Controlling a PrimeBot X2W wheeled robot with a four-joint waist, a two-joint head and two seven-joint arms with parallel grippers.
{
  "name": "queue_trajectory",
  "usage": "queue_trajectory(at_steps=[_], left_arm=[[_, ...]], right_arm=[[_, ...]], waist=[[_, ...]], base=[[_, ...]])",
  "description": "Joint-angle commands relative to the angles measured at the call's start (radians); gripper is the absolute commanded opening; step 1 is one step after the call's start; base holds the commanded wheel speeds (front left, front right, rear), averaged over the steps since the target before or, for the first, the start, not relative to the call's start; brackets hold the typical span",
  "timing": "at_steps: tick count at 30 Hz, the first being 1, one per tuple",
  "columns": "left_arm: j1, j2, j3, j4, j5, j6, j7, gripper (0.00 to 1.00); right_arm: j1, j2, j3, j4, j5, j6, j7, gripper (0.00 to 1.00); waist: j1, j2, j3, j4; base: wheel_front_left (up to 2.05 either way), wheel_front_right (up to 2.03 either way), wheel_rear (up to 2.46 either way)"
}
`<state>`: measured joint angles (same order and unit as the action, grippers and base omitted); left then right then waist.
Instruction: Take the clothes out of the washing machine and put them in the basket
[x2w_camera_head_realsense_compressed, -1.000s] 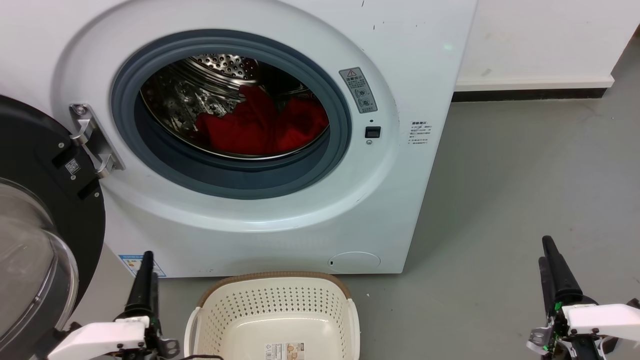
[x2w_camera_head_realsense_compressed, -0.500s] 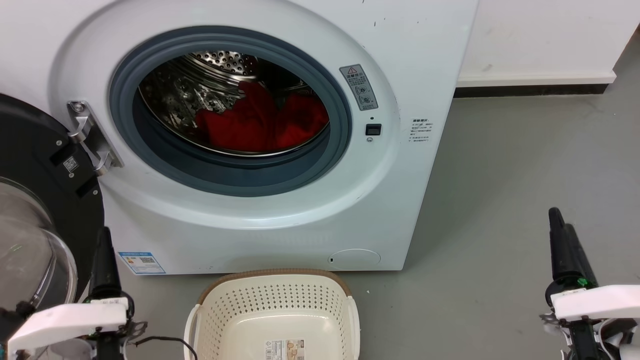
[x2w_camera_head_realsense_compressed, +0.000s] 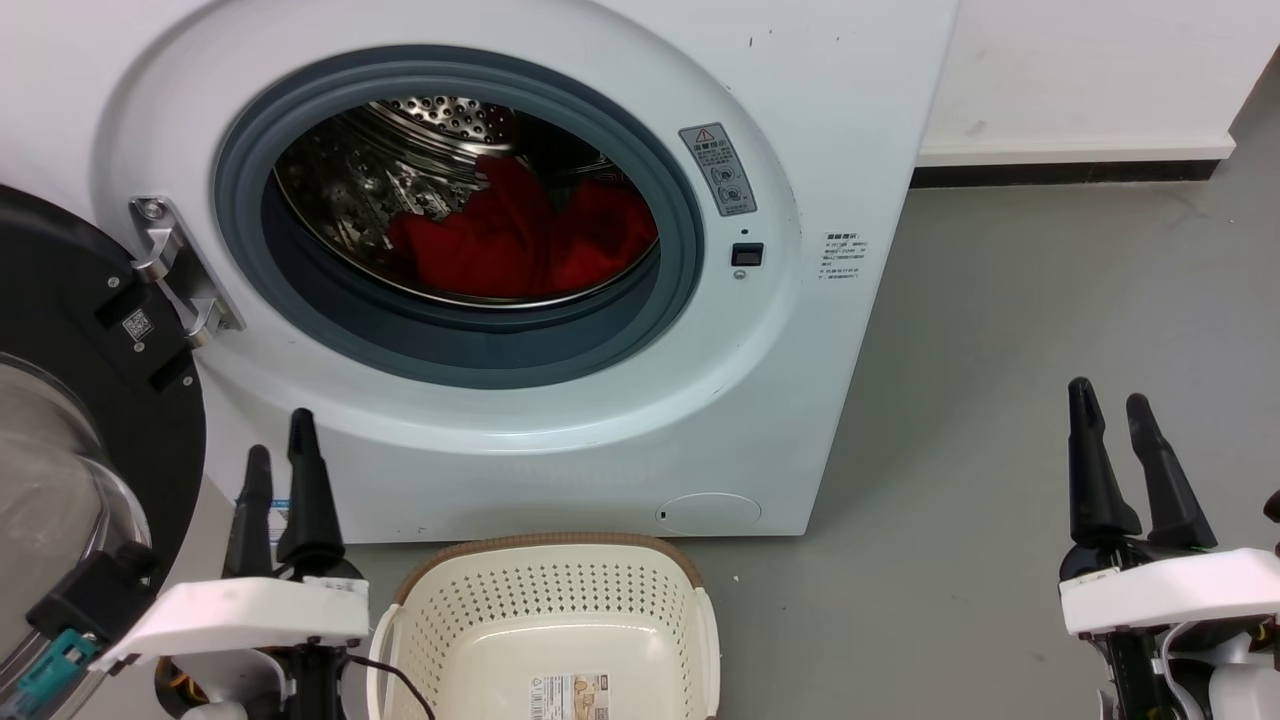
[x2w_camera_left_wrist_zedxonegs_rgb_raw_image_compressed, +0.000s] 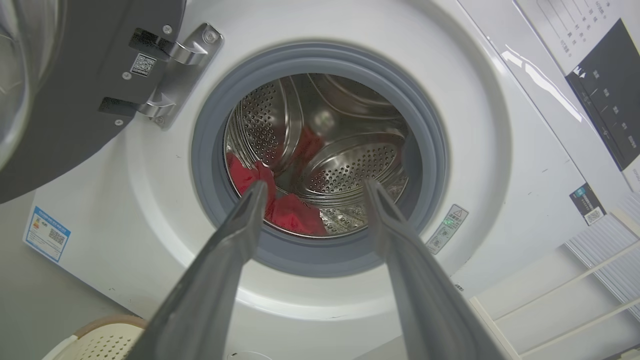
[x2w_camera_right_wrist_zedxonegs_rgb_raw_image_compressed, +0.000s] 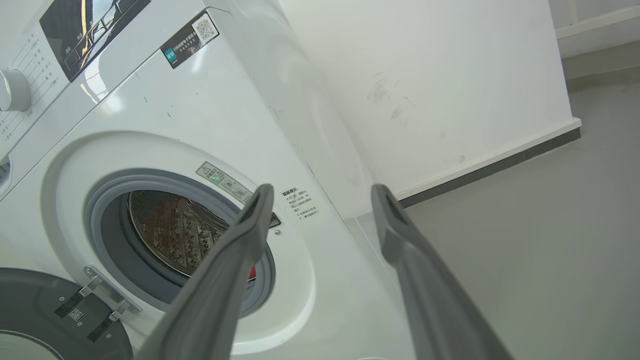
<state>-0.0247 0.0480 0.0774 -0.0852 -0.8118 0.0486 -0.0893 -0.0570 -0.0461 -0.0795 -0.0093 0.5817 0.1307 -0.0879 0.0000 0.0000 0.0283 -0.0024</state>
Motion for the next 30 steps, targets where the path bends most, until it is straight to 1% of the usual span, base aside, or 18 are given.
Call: queue_trajectory(at_steps=[1,3,5,6,10,14,18,21,25,30], left_arm=[[0.005,0.002,-0.014,-0.022,0.024,-0.002,-0.010,1.00],[0.012,0.002,-0.019,-0.023,0.037,-0.014,-0.016,1.00],[0.013,0.002,-0.017,-0.025,0.075,-0.015,-0.022,1.00],[0.005,0.002,-0.016,-0.044,0.138,0.006,-0.032,1.00],[-0.002,0.002,-0.037,-0.086,0.239,0.029,-0.042,1.00],[0.000,0.011,-0.071,-0.105,0.316,0.055,-0.053,1.00],[0.011,0.036,-0.118,-0.099,0.377,0.094,-0.064,1.00],[0.032,0.057,-0.158,-0.062,0.407,0.121,-0.072,1.00],[0.036,0.072,-0.182,-0.004,0.438,0.148,-0.082,1.00],[0.030,0.103,-0.225,0.010,0.503,0.190,-0.094,1.00]], right_arm=[[-0.005,-0.004,0.004,-0.026,-0.038,0.000,-0.012,1.00],[-0.001,-0.004,0.005,-0.028,-0.063,0.000,-0.017,1.00],[0.001,-0.004,0.008,-0.031,-0.092,0.000,-0.023,1.00],[0.001,-0.005,0.016,-0.039,-0.144,0.000,-0.032,1.00],[0.002,-0.005,0.022,-0.050,-0.209,0.000,-0.044,1.00],[0.004,-0.005,0.028,-0.052,-0.272,0.000,-0.055,1.00],[0.007,-0.005,0.029,-0.052,-0.334,0.000,-0.065,1.00],[0.010,-0.005,0.035,-0.053,-0.381,0.000,-0.074,1.00],[0.016,-0.005,0.050,-0.047,-0.416,0.000,-0.083,1.00],[0.025,-0.005,0.057,-0.036,-0.477,0.000,-0.095,1.00]], waist=[[0.0000,0.0000,0.000,-0.001],[0.0000,0.0000,0.001,-0.001],[0.0000,0.0000,0.001,-0.002],[0.0000,0.0000,0.004,-0.004],[0.0000,0.0000,0.008,-0.005],[0.0000,0.0000,0.011,-0.005],[0.0000,0.0000,0.013,-0.005],[0.0000,0.0000,0.013,-0.005],[0.0000,0.0000,0.014,-0.007],[0.0000,0.0000,0.015,-0.008]], base=[[0.00,0.00,0.00],[0.00,0.00,0.00],[0.00,0.00,0.00],[0.00,0.00,0.00],[0.00,0.00,0.00],[0.00,0.00,0.00],[0.00,0.00,0.00],[0.00,0.00,0.00],[0.00,0.00,0.00],[0.00,0.00,0.00]])
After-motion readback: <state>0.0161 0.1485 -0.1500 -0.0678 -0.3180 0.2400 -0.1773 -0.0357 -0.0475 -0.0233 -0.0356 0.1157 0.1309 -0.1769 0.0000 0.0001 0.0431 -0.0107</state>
